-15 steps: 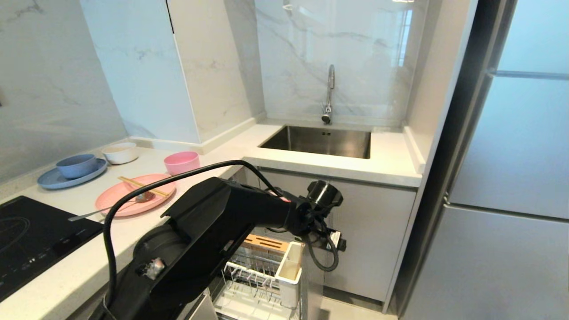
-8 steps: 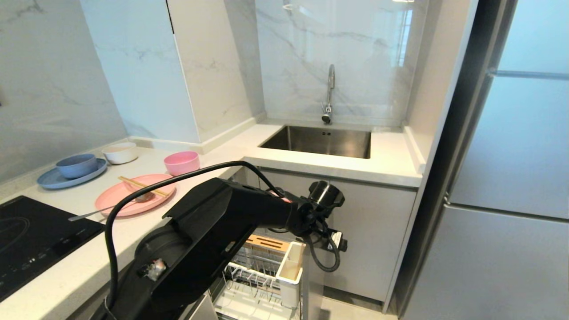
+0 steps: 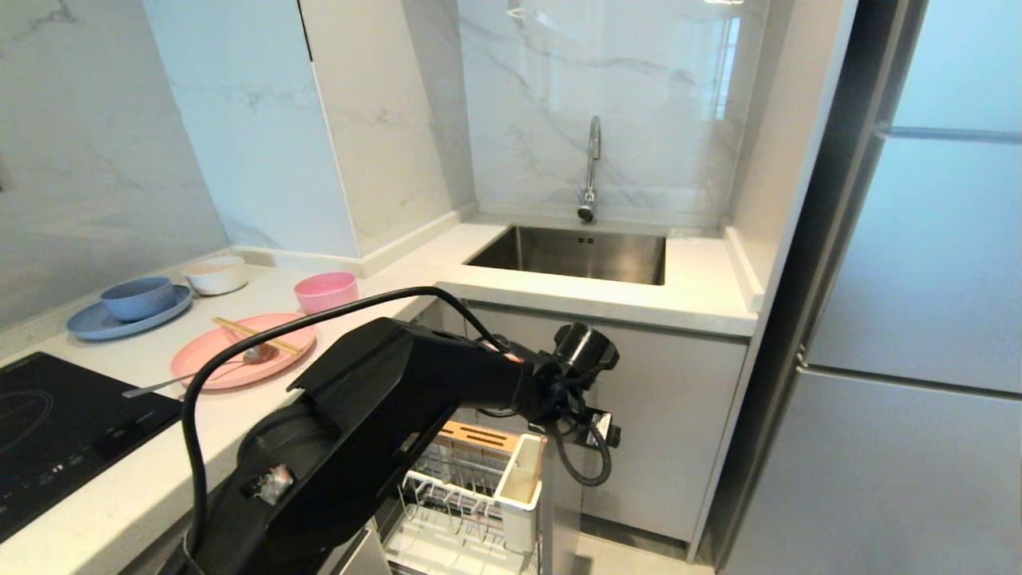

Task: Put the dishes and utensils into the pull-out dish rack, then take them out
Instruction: Open the cupboard, then pick up the bowl and place it in the cupboard

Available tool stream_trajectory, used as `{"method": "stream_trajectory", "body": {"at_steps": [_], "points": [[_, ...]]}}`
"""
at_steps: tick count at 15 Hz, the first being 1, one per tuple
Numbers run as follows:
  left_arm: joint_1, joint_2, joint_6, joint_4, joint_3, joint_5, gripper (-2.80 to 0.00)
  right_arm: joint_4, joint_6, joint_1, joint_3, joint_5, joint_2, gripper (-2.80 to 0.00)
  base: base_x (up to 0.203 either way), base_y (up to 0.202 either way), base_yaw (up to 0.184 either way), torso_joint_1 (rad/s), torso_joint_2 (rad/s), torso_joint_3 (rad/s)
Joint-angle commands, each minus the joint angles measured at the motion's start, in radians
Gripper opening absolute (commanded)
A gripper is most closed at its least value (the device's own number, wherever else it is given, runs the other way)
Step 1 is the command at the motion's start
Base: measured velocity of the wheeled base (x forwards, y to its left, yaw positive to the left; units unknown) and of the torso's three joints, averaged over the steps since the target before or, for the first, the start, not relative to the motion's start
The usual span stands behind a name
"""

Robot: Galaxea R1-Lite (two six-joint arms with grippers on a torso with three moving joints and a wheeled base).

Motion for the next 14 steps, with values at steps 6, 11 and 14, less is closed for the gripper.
{"method": "stream_trajectory", "body": {"at_steps": [6, 11, 14], "points": [[0.032, -0.065, 0.001, 0.025, 0.016, 0.117, 0.0, -0.001, 0.0, 0.0, 0.0, 0.0, 0.002, -2.8, 0.0, 0.0, 0.0, 0.0, 0.0, 0.0], [0.032, -0.264, -0.006, 0.025, 0.105, 0.133, 0.0, -0.001, 0.001, 0.0, 0.0, 0.0, 0.0, -2.8, 0.0, 0.0, 0.0, 0.0, 0.0, 0.0], [0.032, -0.441, -0.008, 0.019, 0.161, 0.162, -2.8, 0.001, 0.0, 0.0, 0.0, 0.001, 0.0, -2.8, 0.0, 0.0, 0.0, 0.0, 0.0, 0.0]]}}
